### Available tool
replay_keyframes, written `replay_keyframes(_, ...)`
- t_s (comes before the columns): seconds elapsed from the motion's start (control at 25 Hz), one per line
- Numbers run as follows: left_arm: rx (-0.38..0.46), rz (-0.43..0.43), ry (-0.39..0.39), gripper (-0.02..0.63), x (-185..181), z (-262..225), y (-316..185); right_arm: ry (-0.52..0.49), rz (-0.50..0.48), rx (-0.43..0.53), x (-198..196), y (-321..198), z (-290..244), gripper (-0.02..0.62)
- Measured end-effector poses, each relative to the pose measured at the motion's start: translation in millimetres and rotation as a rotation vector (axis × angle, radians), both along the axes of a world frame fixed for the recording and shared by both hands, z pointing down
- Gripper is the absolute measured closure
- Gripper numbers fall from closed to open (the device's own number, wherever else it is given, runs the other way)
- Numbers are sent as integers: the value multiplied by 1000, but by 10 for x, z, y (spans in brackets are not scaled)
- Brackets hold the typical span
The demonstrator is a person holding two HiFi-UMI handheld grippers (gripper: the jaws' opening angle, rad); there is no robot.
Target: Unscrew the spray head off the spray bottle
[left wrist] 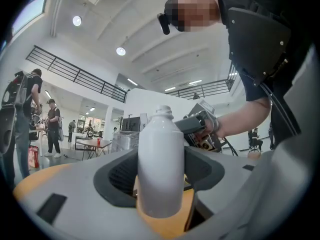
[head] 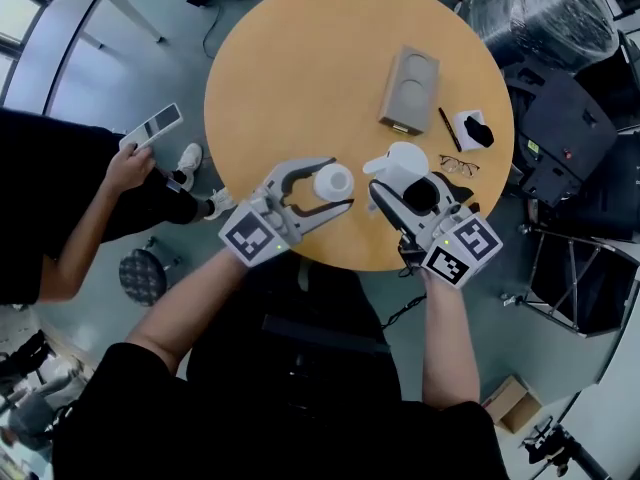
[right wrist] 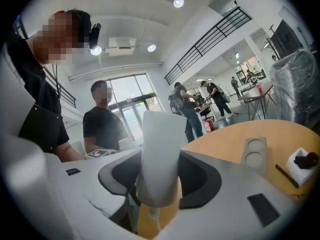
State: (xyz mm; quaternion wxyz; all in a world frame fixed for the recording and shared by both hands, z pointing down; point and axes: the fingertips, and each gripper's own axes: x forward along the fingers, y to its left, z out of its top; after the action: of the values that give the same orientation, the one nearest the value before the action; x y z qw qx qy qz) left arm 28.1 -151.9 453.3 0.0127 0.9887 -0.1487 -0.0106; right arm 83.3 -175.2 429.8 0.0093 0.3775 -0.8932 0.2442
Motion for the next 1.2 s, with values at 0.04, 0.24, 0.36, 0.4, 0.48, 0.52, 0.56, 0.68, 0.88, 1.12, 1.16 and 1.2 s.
replay_keyframes(0.04, -5, -6, 2, 299, 6, 75, -43, 7, 6, -16, 15, -43, 124, 365)
replay_keyframes(0.24, -30, -25, -18, 299, 33, 495, -195, 60, 16, -95, 42, -193, 787, 365)
replay_keyframes(0.36, -49, -23, -21, 299, 70, 741, -277, 90, 22, -125, 59, -259, 1142, 365)
replay_keyframes(0.4, -49, -23, -21, 299, 77, 818, -304, 90, 25, -138, 60, -280, 1252, 365)
replay_keyframes(0.48, -61, -28, -26, 299, 78, 1000, -361, 85, 33, -166, 66, -323, 1476, 364)
replay_keyframes(0.52, -68, -29, -28, 299, 80, 1100, -390, 83, 39, -180, 75, -344, 1591, 365)
replay_keyframes(0.56, -74, -29, -32, 299, 83, 1206, -418, 82, 45, -195, 87, -364, 1708, 365)
replay_keyframes(0.68, -85, -22, -37, 299, 118, 1512, -499, 84, 63, -240, 133, -434, 2066, 365)
replay_keyframes(0.88, -82, -1, -39, 299, 270, 1922, -609, 107, 74, -354, 223, -528, 2658, 365)
replay_keyframes(1.12, -112, 6, -34, 299, 493, 2391, -779, 190, 106, -468, 403, -541, 3296, 364)
replay_keyframes(1.16, -115, 6, -35, 299, 525, 2463, -816, 197, 109, -483, 424, -545, 3384, 365)
replay_keyframes(1.2, -112, 10, -40, 299, 560, 2541, -851, 197, 113, -497, 447, -554, 3467, 365)
